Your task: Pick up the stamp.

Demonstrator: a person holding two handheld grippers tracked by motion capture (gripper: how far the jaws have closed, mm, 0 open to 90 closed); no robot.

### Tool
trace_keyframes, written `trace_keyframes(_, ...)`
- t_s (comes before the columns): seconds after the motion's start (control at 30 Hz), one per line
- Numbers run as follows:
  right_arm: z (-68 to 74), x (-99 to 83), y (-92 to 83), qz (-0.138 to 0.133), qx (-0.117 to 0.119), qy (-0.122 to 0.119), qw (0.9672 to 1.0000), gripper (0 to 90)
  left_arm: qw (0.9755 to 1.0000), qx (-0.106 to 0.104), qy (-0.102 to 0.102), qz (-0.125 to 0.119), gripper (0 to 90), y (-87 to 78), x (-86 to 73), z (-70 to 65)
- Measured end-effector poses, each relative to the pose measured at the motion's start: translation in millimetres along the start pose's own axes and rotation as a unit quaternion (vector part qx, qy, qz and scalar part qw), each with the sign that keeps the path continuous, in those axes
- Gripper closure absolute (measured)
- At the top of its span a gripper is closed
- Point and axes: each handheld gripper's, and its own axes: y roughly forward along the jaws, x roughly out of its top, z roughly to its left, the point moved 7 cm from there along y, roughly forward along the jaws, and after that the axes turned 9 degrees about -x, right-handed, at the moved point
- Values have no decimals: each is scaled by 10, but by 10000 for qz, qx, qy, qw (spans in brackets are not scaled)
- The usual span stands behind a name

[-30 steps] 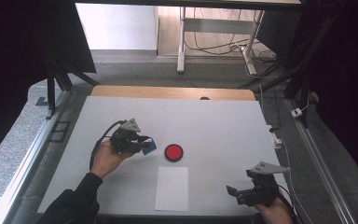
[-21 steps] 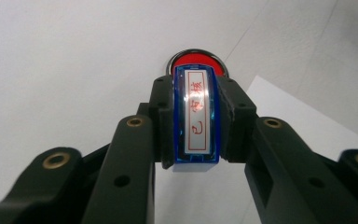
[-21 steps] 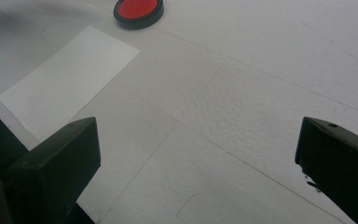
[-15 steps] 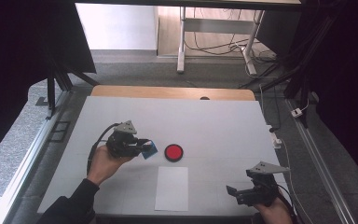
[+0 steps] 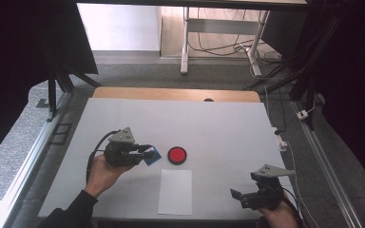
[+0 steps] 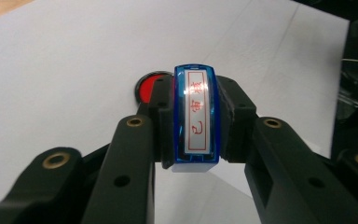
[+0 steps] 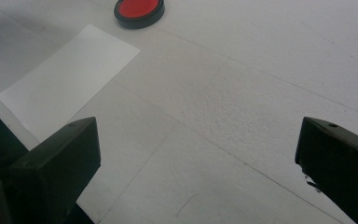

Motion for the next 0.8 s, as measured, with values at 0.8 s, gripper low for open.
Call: trace_keyframes(0.8,9,-1,-1,2,-3,-35,10000,0,9975,-620,180,-302,703,99,34,-413)
